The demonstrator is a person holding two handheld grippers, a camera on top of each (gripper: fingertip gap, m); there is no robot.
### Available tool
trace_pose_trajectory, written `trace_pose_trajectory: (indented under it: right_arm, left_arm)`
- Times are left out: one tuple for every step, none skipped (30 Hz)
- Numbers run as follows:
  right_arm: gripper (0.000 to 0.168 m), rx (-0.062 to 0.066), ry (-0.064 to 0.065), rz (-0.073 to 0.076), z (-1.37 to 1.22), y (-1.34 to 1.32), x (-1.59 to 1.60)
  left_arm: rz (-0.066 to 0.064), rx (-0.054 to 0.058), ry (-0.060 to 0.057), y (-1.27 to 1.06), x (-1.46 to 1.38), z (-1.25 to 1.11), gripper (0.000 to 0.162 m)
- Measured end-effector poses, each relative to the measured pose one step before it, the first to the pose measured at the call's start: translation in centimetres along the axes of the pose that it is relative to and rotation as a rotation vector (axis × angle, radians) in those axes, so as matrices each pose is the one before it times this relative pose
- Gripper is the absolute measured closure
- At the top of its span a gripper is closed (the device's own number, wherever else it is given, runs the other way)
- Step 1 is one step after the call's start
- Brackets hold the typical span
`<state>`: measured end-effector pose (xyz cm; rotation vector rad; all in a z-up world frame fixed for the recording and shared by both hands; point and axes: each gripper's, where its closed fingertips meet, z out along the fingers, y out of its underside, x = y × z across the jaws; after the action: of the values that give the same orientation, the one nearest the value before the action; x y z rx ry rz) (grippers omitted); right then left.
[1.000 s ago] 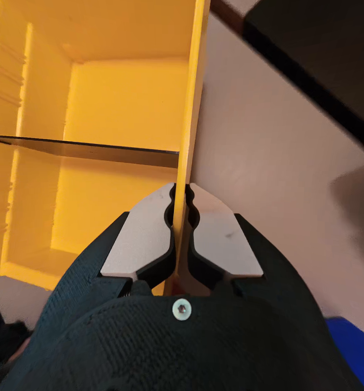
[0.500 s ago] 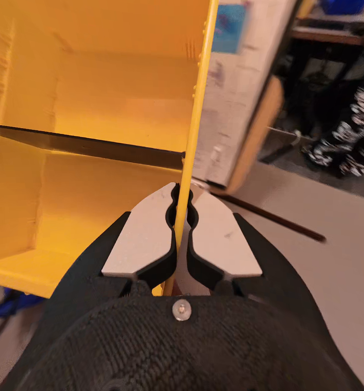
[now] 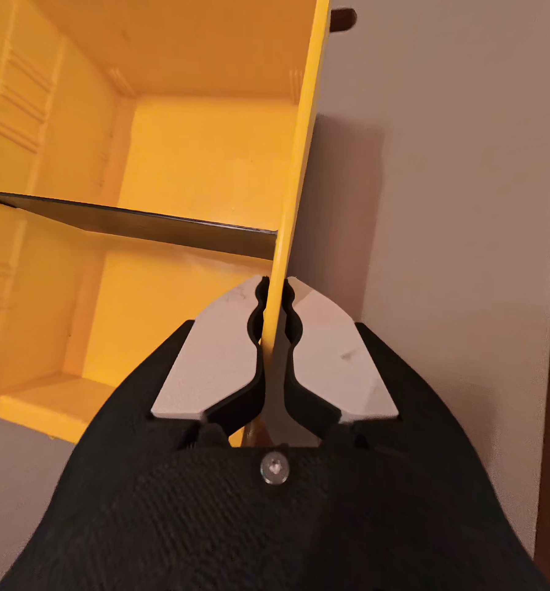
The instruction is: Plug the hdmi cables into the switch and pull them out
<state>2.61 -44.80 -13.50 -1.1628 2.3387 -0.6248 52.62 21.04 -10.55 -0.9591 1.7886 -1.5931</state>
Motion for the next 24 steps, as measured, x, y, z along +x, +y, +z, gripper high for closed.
trace_pose_trajectory:
  right_arm:
    - [0.161, -0.0173, 0.0253, -0.0151, 0.908, -0.039, 0.300]
    - [0.163, 0.0014, 0.0263, -0.0234, 0.727, -0.338, 0.209]
    - [0.164, 0.0168, 0.0130, -0.0268, 0.394, -0.685, 0.020]
    - [0.164, 0.0015, 0.0116, -0.0081, 0.376, -0.538, -0.010]
    - [0.164, 0.0029, 0.0189, -0.0227, 0.351, -0.500, 0.067]
    - [0.164, 0.0084, 0.0187, -0.0329, 0.352, -0.512, 0.059]
    - [0.164, 0.0136, 0.0084, -0.0143, 0.316, -0.515, 0.024]
    - [0.164, 0.0151, -0.0009, -0.0032, 0.213, -0.400, -0.020]
    - [0.163, 0.0085, 0.0026, -0.0145, 0.073, -0.174, -0.003]
    - [0.159, 0.0036, 0.0102, -0.0217, -0.066, -0.051, 0.031]
    - [0.140, -0.0045, 0.0265, -0.0288, -0.289, 0.152, 0.158]
    - [0.120, 0.0000, 0.0586, -0.0316, -0.591, 0.134, 0.456]
    - [0.112, 0.0157, 0.0584, -0.0308, -0.911, -0.001, 0.358]
    - [0.109, 0.0346, 0.0530, -0.0274, -1.148, -0.210, 0.236]
    - [0.109, 0.0398, 0.0453, -0.0195, -1.430, -0.248, 0.131]
    - [0.106, 0.0477, 0.0230, -0.0097, -1.705, -0.351, -0.175]
    - [0.101, 0.0638, 0.0052, -0.0018, -1.886, -0.531, -0.432]
    - [0.098, 0.0741, -0.0053, 0.0033, -1.889, -0.617, -0.687]
    - [0.097, 0.0687, -0.0289, 0.0037, -1.772, -0.533, -1.173]
    - [0.094, 0.0582, -0.0523, -0.0011, -1.524, -0.410, -1.660]
    - [0.092, 0.0419, -0.0584, -0.0045, -1.181, -0.172, -1.887]
    - [0.092, 0.0322, -0.0527, -0.0007, -0.827, -0.021, -1.906]
    - [0.094, 0.0263, -0.0426, 0.0013, -0.442, 0.076, -1.834]
    - [0.095, 0.0187, -0.0412, -0.0012, -0.176, 0.227, -1.836]
  left_arm:
    - [0.0035, -0.0004, -0.0023, -0.043, -0.130, 0.298, 0.158]
    - [0.0030, -0.0002, -0.0043, -0.028, -0.103, 0.201, 0.158]
    - [0.0116, 0.0002, -0.0090, -0.025, -0.066, 0.121, 0.157]
    - [0.0101, 0.0005, -0.0081, -0.019, -0.033, 0.043, 0.157]
    - [-0.0004, -0.0001, -0.0017, 0.000, -0.003, 0.011, 0.157]
    - [-0.0011, -0.0008, 0.0004, 0.009, -0.007, 0.005, 0.157]
    - [0.0035, -0.0018, -0.0023, 0.003, -0.001, -0.003, 0.157]
    - [0.0089, -0.0038, -0.0064, 0.007, -0.011, 0.000, 0.157]
    - [0.0137, -0.0060, -0.0091, 0.011, -0.012, 0.003, 0.156]
    - [0.0153, -0.0090, -0.0080, 0.024, -0.020, -0.007, 0.156]
    - [0.0120, -0.0152, -0.0034, 0.066, 0.019, -0.016, 0.155]
    - [0.0039, -0.0262, 0.0014, 0.128, 0.033, -0.049, 0.155]
    - [0.0021, -0.0376, 0.0017, 0.183, 0.018, -0.116, 0.155]
    - [0.0110, -0.0409, -0.0061, 0.150, -0.027, -0.232, 0.155]
    - [0.0227, -0.0263, -0.0168, -0.132, -0.096, -0.327, 0.154]
    - [0.0305, -0.0017, -0.0193, -0.580, -0.079, -0.492, 0.145]
    - [0.0294, 0.0163, -0.0078, -0.964, 0.127, -0.650, 0.135]
    - [0.0231, 0.0261, 0.0140, -1.223, 0.446, -0.705, 0.130]
    - [0.0150, 0.0259, 0.0391, -1.331, 0.809, -0.648, 0.130]
    - [0.0076, 0.0141, 0.0614, -1.232, 1.155, -0.463, 0.130]
    - [0.0059, -0.0089, 0.0737, -0.934, 1.340, -0.219, 0.127]
    - [0.0085, -0.0403, 0.0716, -0.460, 1.312, 0.054, 0.123]
    - [0.0130, -0.0664, 0.0586, -0.064, 1.075, 0.268, 0.115]
    - [0.0171, -0.0701, 0.0405, 0.026, 0.743, 0.418, 0.109]
